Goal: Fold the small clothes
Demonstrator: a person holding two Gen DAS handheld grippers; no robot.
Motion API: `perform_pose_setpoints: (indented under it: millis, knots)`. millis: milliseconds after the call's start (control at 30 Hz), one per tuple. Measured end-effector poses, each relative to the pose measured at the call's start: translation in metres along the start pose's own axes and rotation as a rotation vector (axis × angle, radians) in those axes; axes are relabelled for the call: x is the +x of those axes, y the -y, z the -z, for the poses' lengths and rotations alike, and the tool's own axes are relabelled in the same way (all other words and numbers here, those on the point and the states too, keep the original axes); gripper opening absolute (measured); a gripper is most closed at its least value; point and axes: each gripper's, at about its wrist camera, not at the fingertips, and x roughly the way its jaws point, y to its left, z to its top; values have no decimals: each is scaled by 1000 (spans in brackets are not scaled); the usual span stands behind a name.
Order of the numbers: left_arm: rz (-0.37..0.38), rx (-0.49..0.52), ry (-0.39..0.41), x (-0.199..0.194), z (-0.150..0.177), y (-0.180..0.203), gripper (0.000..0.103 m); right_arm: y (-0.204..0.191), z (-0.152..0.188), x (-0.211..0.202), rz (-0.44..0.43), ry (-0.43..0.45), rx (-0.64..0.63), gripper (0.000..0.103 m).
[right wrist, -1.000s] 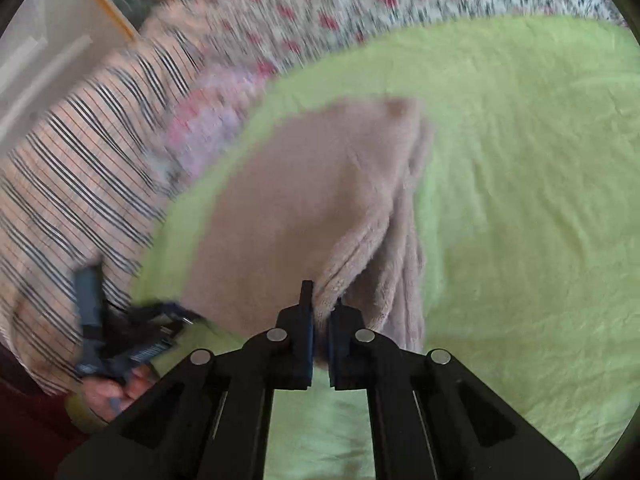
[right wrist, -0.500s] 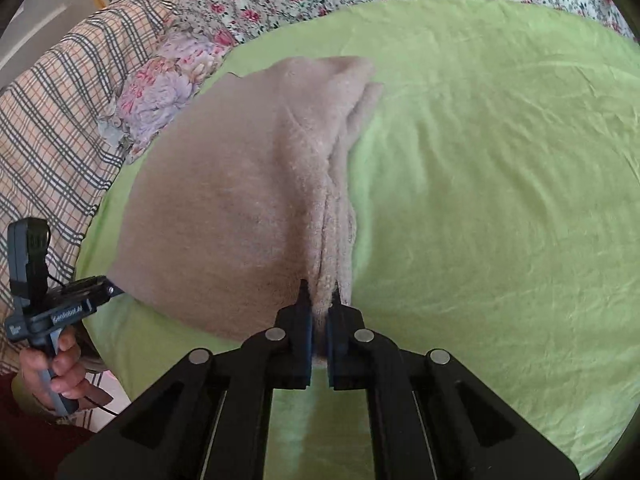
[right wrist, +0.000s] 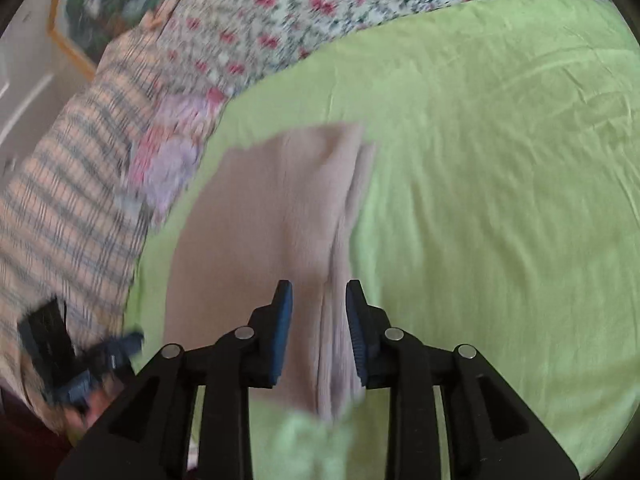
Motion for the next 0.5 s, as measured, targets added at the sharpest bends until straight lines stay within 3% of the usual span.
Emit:
perform_pose_setpoints:
  millis: [167, 233, 333, 433, 500]
  knots:
    - [42, 19, -65, 37, 0, 5, 20, 13, -37, 62, -60, -66, 62, 31]
    - [46, 27, -119, 54, 4, 8, 20, 9, -49, 65, -43, -48, 29, 8]
    - [1, 52, -169, 73, 12, 15, 20, 3, -67, 63, -7, -3, -15, 8]
    - [-13, 53, -165, 79, 13, 20, 20, 7, -63, 89, 78, -59, -57, 8]
    - [-14, 44, -168, 79, 12, 21, 20, 12, -57, 94, 82, -57, -61, 8]
